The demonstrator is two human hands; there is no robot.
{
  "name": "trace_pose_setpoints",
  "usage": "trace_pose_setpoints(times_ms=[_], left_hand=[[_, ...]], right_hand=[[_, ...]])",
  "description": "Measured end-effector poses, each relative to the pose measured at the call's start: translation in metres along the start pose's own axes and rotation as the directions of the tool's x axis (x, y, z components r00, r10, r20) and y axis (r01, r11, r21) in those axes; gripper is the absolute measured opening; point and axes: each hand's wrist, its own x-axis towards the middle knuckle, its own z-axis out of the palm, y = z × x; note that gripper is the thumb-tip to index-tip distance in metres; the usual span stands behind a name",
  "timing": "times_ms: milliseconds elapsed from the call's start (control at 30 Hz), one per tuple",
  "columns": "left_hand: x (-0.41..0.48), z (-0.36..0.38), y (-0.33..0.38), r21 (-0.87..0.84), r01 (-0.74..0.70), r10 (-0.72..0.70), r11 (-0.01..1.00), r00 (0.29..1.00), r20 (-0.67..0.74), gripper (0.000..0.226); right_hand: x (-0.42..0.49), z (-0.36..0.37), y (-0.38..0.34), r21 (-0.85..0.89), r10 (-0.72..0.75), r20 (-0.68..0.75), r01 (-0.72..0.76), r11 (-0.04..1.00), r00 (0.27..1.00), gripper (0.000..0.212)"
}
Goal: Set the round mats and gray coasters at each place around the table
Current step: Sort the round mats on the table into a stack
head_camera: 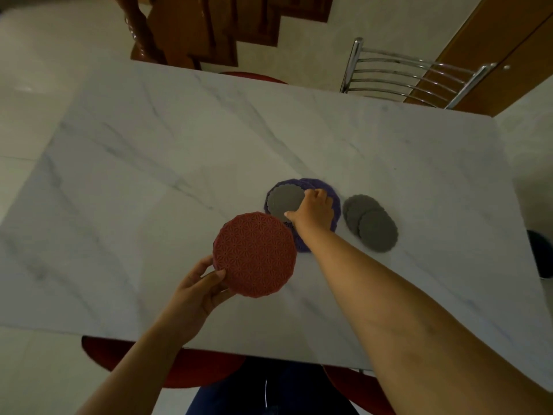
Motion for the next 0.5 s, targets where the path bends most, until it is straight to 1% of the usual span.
trace_pose_setpoints(times_ms=[133, 167, 233, 267, 333, 433, 500], left_hand=[[0.000, -0.001, -0.002, 0.015, -0.001, 0.001, 1.000, 1.000, -0.009, 0.029], [0.000, -0.001, -0.002, 0.019, 0.000, 0.000, 1.000, 1.000, -0.008, 0.029], [0.000, -0.003, -0.001, 0.027, 0.000, 0.001, 1.000, 1.000, -0.008, 0.031], [-0.001, -0.003, -0.001, 0.027, 0.000, 0.000, 1.000, 1.000, -0.009, 0.031], [-0.001, -0.004, 0.000, 0.030, 0.002, -0.002, 1.000, 1.000, -0.007, 0.031], [-0.001, -0.005, 0.001, 0.032, 0.002, -0.002, 0.999, 1.000, -0.011, 0.031], [0.000, -0.004, 0.000, 0.033, -0.001, 0.001, 0.999, 1.000, -0.007, 0.031]], right_hand=[[-0.012, 0.011, 0.001, 0.140, -0.062, -0.089, 0.074, 0.987, 0.994, 0.057], [-0.015, 0.013, 0.002, 0.168, -0.074, -0.105, 0.091, 0.982, 0.992, 0.056], [-0.017, 0.014, 0.004, 0.205, -0.063, -0.119, 0.087, 0.975, 0.991, 0.065], [-0.015, 0.013, 0.004, 0.196, -0.049, -0.101, 0.069, 0.978, 0.994, 0.072], [-0.009, 0.009, 0.005, 0.126, -0.036, -0.031, 0.040, 0.991, 0.999, 0.080], [-0.004, 0.005, 0.006, 0.011, -0.069, 0.002, 0.069, 0.998, 0.998, 0.073], [-0.006, 0.007, 0.005, -0.022, -0.110, 0.002, 0.110, 0.994, 0.994, 0.066]])
